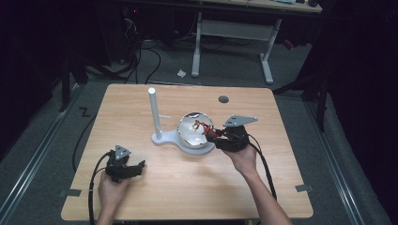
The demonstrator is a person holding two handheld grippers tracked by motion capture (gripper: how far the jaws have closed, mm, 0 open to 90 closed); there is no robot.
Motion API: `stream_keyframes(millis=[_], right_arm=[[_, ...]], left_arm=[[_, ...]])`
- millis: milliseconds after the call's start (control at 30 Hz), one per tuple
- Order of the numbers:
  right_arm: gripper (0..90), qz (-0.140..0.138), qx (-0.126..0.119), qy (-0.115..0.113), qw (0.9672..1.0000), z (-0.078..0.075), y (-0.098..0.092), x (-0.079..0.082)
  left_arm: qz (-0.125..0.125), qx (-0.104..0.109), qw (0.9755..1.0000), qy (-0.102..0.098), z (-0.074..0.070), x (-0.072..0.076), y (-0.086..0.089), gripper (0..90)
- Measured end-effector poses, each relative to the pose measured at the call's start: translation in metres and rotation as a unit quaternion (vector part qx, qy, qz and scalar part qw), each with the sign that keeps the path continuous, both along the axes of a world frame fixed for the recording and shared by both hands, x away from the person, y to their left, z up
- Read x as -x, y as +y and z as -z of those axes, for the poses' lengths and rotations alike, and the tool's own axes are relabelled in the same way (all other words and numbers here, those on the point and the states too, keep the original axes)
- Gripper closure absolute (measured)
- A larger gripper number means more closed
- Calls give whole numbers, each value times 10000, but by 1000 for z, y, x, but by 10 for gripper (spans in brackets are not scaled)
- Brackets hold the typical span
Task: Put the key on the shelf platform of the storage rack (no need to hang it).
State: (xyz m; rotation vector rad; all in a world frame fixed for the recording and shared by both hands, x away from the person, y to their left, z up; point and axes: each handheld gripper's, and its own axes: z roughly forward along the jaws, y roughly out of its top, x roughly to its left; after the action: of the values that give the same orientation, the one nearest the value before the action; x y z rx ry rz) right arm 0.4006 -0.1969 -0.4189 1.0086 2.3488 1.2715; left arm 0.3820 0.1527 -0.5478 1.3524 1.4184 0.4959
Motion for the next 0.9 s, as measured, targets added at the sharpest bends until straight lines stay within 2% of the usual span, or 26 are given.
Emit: stream_keyframes(millis=[400, 633, 900], right_arm=[[648, -80, 46, 144, 9999, 4, 13, -14], [648, -64, 130, 273, 9995, 11, 18, -21], [647, -51, 191, 316, 9993, 17, 24, -27]], left_arm=[[0, -2, 10000, 0, 0, 0, 0, 224], [-1, 2, 10000, -2, 0, 0, 0, 225], [-1, 0, 10000, -1, 0, 0, 0, 225]])
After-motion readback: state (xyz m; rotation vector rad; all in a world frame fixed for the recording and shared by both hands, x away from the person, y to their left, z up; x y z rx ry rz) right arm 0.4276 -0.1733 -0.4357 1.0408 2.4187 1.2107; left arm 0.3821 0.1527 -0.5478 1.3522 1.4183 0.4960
